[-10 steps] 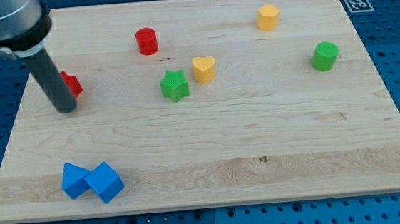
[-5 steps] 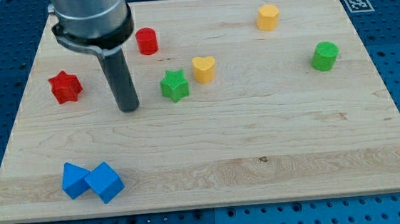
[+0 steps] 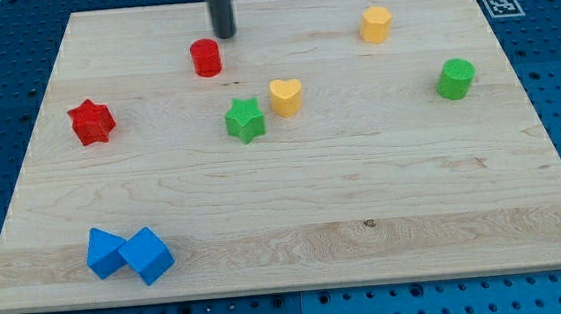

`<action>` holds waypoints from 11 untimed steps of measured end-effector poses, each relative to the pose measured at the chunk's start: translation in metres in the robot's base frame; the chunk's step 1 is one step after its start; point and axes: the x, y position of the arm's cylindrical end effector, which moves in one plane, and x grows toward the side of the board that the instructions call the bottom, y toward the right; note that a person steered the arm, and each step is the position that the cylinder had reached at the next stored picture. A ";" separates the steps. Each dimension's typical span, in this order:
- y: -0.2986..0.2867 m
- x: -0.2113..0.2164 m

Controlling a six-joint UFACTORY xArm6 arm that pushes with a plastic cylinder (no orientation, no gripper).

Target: Move the red circle towards the red star

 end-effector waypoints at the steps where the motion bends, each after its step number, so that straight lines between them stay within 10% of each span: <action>1: -0.008 0.016; 3: -0.078 0.054; 11: -0.043 0.078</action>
